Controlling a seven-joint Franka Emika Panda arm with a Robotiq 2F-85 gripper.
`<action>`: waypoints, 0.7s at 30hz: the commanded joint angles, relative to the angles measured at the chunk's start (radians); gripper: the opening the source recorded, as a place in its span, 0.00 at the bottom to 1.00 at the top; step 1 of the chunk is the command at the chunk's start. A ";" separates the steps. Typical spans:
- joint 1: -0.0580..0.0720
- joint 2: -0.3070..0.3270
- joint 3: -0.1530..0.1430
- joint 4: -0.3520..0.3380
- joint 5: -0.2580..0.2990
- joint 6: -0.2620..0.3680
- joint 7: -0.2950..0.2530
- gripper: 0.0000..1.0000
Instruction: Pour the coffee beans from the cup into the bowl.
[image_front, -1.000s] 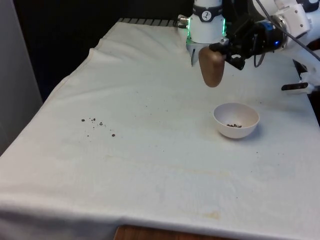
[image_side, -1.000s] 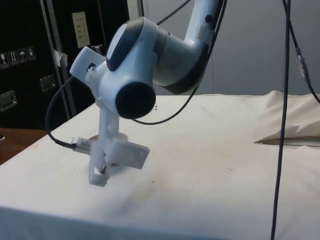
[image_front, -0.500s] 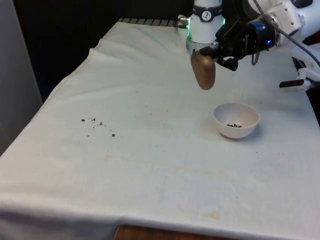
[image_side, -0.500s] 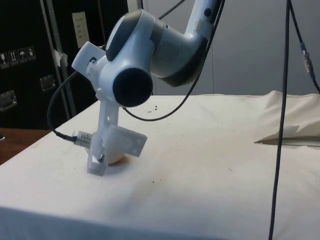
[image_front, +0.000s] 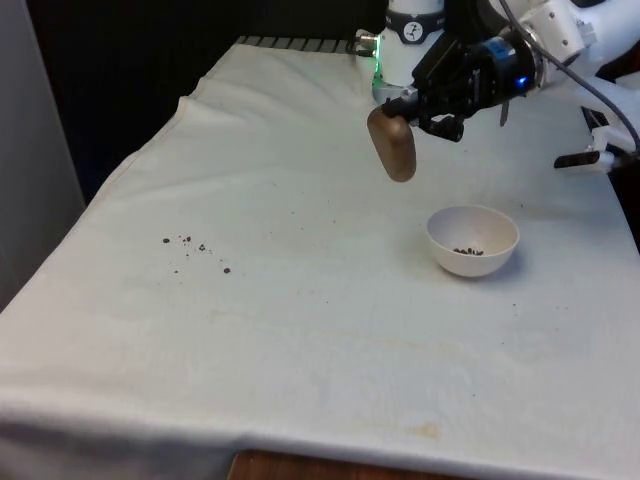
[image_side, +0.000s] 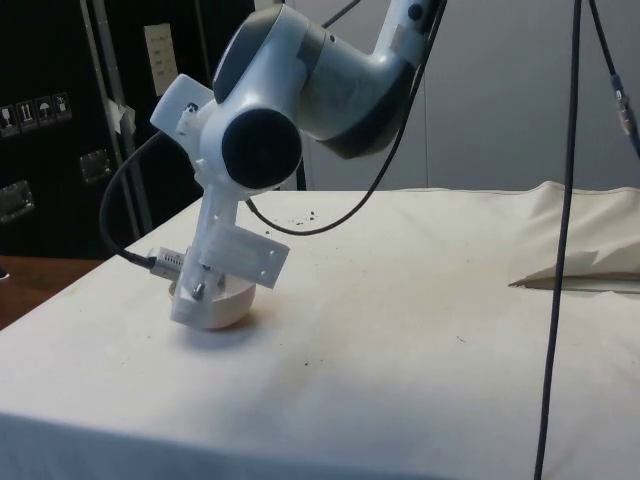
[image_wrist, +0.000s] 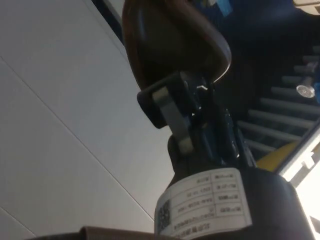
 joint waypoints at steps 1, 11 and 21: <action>-0.011 -0.014 0.000 -0.009 0.015 0.033 -0.008 0.00; -0.010 -0.045 -0.031 -0.024 0.062 0.090 -0.019 0.00; -0.009 -0.068 -0.051 -0.034 0.126 0.132 -0.023 0.00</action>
